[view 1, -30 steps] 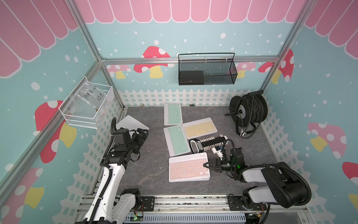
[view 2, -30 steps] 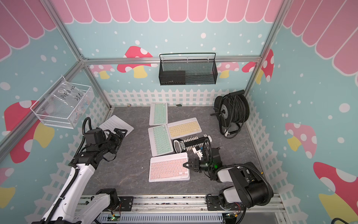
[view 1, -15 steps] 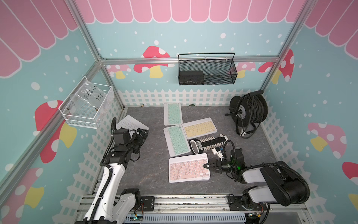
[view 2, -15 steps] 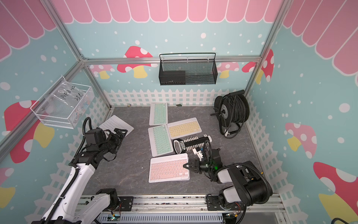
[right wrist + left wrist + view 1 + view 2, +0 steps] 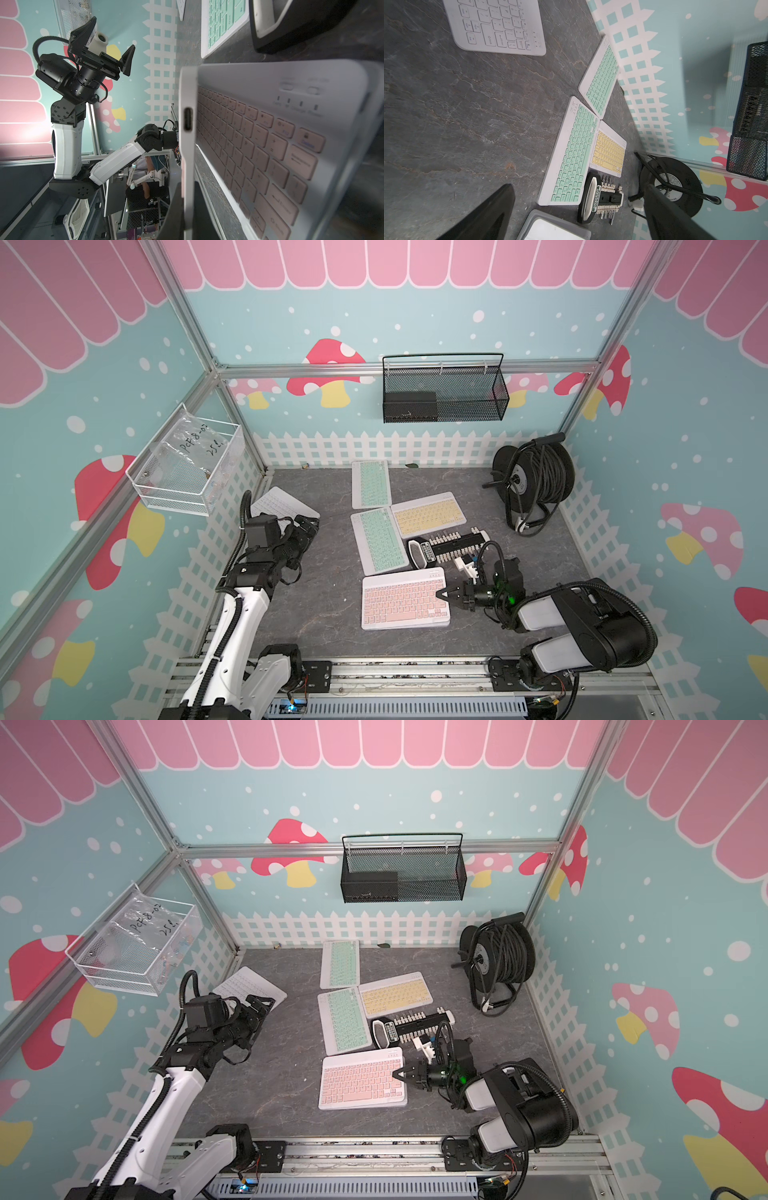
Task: Stack the numeric keypads
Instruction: Place the numeric keypad at the numeric keypad.
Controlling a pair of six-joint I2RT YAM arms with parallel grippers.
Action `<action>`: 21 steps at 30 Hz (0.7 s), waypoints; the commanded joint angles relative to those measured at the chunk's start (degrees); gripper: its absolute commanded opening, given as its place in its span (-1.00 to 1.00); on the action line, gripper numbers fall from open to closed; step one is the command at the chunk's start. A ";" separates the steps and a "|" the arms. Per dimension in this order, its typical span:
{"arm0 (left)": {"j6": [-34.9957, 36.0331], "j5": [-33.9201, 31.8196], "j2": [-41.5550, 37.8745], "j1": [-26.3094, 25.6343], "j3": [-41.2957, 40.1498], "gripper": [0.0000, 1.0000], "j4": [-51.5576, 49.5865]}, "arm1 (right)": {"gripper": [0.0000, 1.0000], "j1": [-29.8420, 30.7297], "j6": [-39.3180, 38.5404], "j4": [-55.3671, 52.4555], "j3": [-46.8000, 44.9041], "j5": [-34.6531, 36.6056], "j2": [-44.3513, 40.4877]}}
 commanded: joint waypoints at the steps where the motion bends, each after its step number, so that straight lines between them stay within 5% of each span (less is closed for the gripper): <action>1: -0.63 0.36 0.22 -0.21 -0.92 0.99 0.93 | -0.87 -0.19 1.28 5.03 -0.26 -0.84 0.19; 12: -1.18 0.38 0.82 -0.22 -1.14 0.98 1.60 | -0.87 -0.20 -0.77 2.82 -1.33 -1.87 1.34; 21: -1.78 0.12 -0.50 -0.22 -2.28 0.98 1.52 | -0.84 -0.20 -8.40 -10.56 2.16 -0.62 -2.06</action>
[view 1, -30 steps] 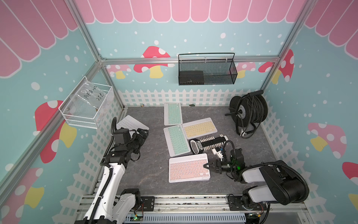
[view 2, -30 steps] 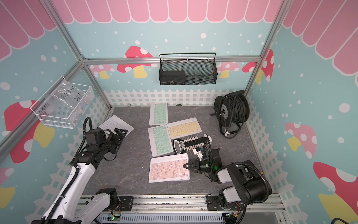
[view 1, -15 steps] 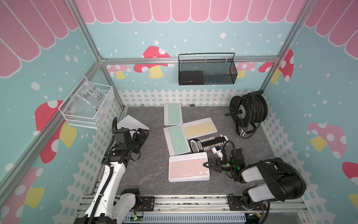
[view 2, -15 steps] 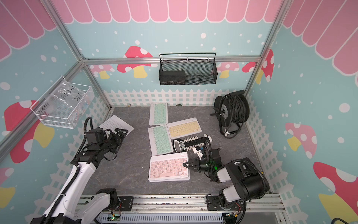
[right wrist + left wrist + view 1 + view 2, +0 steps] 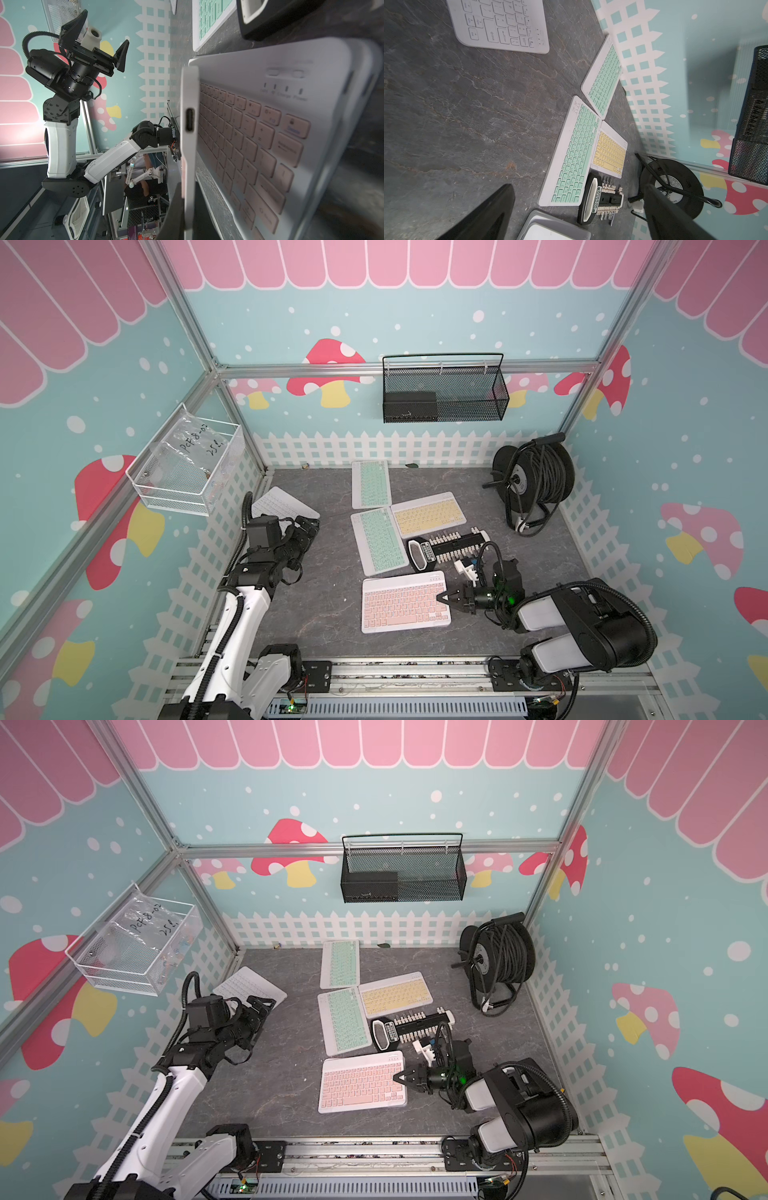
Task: Stack the numeric keypads
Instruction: Place the numeric keypad at the numeric keypad.
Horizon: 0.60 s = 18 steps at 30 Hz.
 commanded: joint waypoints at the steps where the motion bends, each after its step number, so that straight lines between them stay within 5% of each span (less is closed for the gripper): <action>1: -0.79 0.10 -1.09 -0.29 -1.26 0.98 0.67 | -0.84 -0.20 -4.40 -4.82 2.06 -0.17 -1.63; 18: -1.49 0.08 -1.71 -0.24 -2.41 0.98 0.73 | -0.86 -0.29 2.39 5.66 0.36 -0.68 -1.14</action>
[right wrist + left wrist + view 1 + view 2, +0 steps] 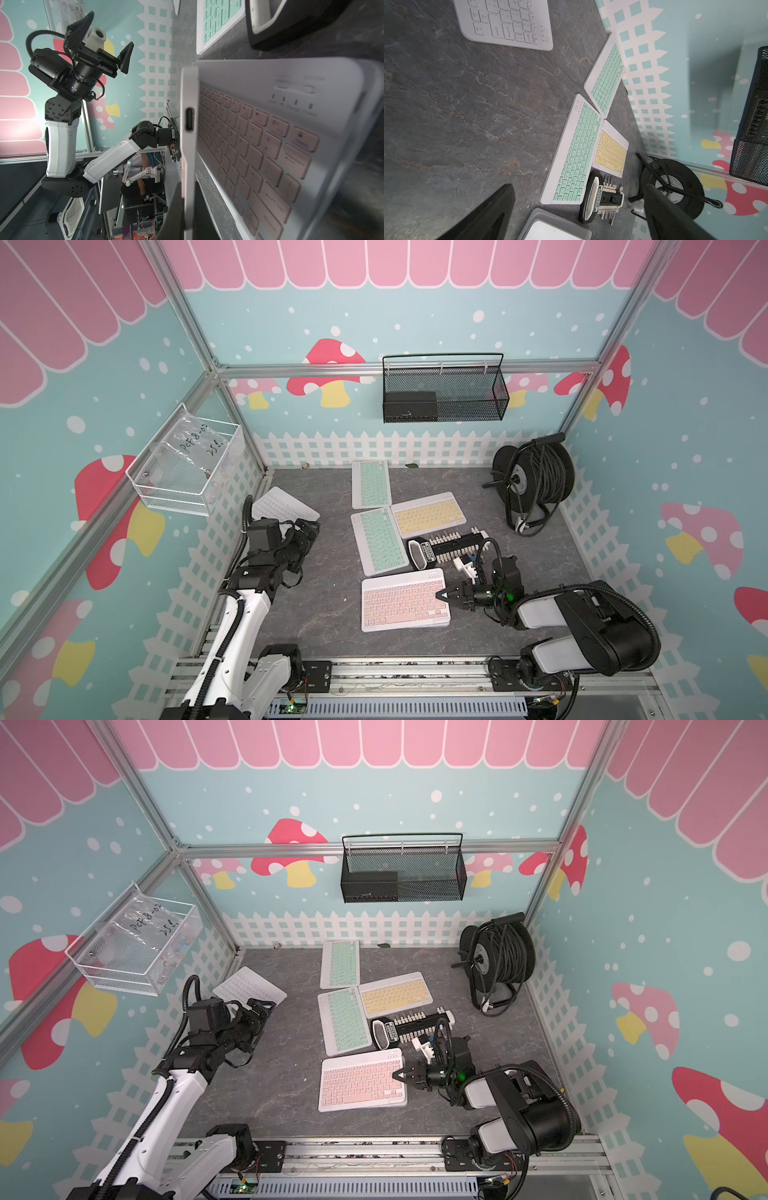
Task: Stack the numeric keypads
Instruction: Place the numeric keypad at the numeric keypad.
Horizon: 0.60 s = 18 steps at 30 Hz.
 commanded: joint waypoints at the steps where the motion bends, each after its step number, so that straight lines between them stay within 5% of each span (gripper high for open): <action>1: -1.12 0.10 -0.63 -0.25 -0.99 0.98 0.53 | -0.85 -0.37 2.89 6.95 -0.84 -0.69 -0.25; 18: -1.35 0.59 -1.82 -0.23 -1.97 0.98 0.64 | -0.79 -0.63 1.82 5.86 -0.43 -0.92 1.33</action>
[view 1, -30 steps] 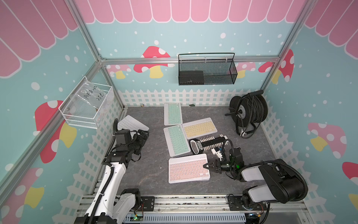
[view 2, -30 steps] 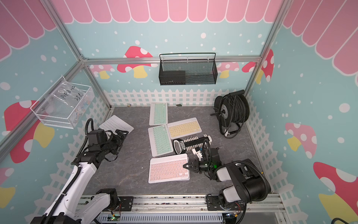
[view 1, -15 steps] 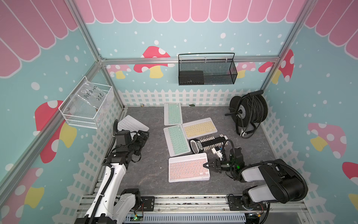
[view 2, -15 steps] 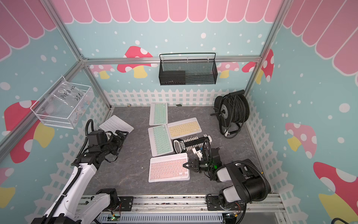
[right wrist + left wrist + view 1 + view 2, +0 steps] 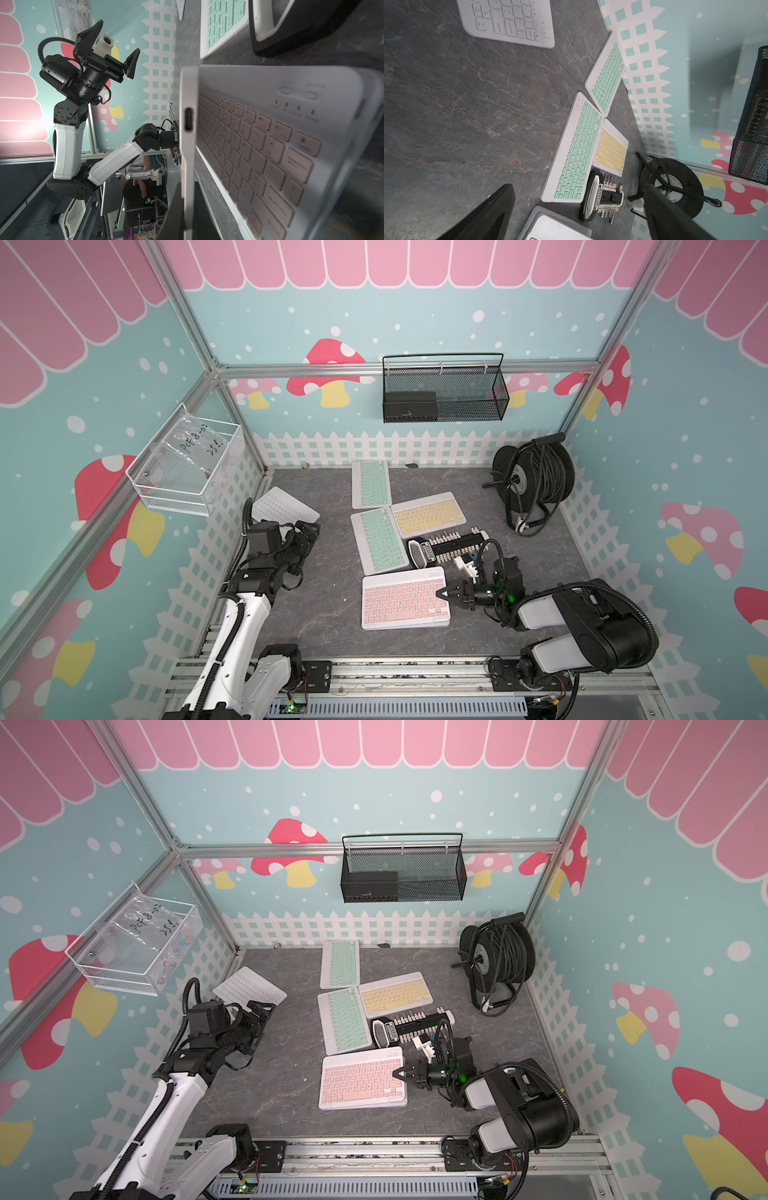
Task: Stack the numeric keypads
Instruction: Place the numeric keypad at the numeric keypad.
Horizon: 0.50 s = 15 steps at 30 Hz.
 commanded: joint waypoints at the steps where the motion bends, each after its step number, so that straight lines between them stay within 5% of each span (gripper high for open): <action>1: -0.82 0.44 -0.59 -0.25 -0.66 0.99 0.48 | -0.77 -0.31 -0.26 1.47 0.21 -0.82 0.36; 15: -0.56 0.47 0.79 -0.21 -0.32 0.98 0.68 | -0.60 -0.31 -15.53 -23.74 6.54 2.23 -3.02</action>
